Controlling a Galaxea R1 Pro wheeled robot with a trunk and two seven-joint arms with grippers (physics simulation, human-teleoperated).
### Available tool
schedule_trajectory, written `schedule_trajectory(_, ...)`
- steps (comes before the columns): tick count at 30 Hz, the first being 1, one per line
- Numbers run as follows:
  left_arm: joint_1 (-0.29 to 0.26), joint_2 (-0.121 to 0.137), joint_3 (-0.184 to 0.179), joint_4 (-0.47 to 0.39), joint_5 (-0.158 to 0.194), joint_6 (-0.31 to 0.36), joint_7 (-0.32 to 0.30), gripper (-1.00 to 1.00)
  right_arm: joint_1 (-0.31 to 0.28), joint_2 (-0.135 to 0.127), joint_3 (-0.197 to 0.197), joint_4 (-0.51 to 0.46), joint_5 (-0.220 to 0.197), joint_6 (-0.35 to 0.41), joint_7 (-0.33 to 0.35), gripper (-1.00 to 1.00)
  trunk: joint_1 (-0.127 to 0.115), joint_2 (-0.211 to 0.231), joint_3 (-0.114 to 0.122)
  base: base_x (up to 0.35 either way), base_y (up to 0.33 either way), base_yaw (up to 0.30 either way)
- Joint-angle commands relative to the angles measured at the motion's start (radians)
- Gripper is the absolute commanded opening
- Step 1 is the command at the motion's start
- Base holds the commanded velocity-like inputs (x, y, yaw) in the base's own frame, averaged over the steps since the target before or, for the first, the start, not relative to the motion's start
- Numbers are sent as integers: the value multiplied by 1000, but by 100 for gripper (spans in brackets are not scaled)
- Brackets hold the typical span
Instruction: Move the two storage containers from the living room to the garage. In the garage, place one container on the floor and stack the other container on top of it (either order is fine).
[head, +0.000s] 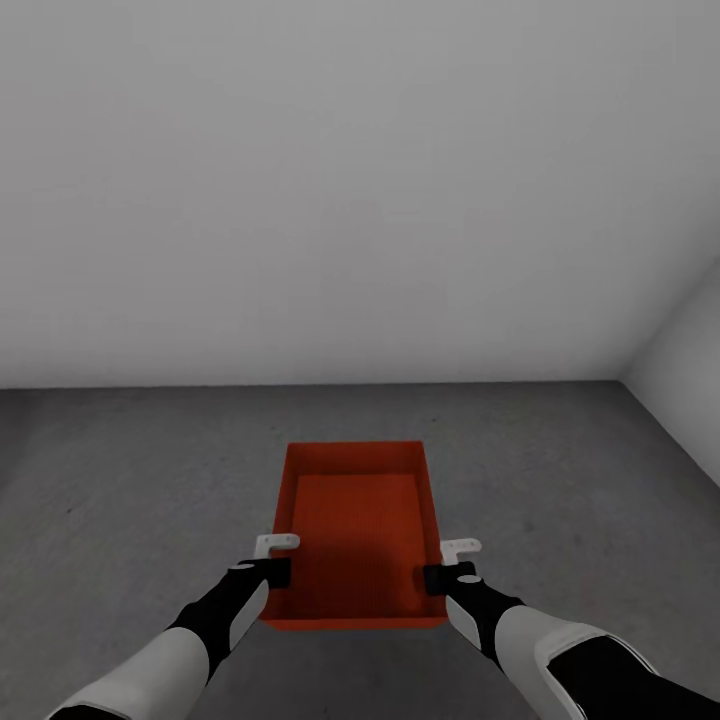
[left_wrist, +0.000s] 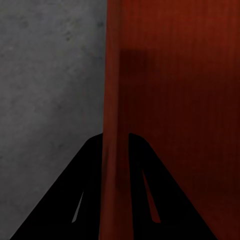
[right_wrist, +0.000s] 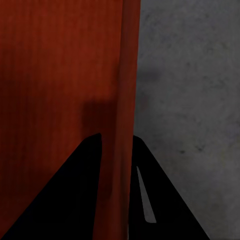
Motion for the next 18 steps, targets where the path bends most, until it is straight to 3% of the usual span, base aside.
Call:
schedule_trajectory(1,-1,-9,15,-20,-5,6,14,-100,0,1,-7,3,-16,-5,-1,-100,4,-8,-4,0,0,0)
schedule_trajectory(18,-1,-9,15,-20,-5,6,14,-100,0,1,-7,3,-16,-4,-1,-100,69,-127,-57,0,0,0)
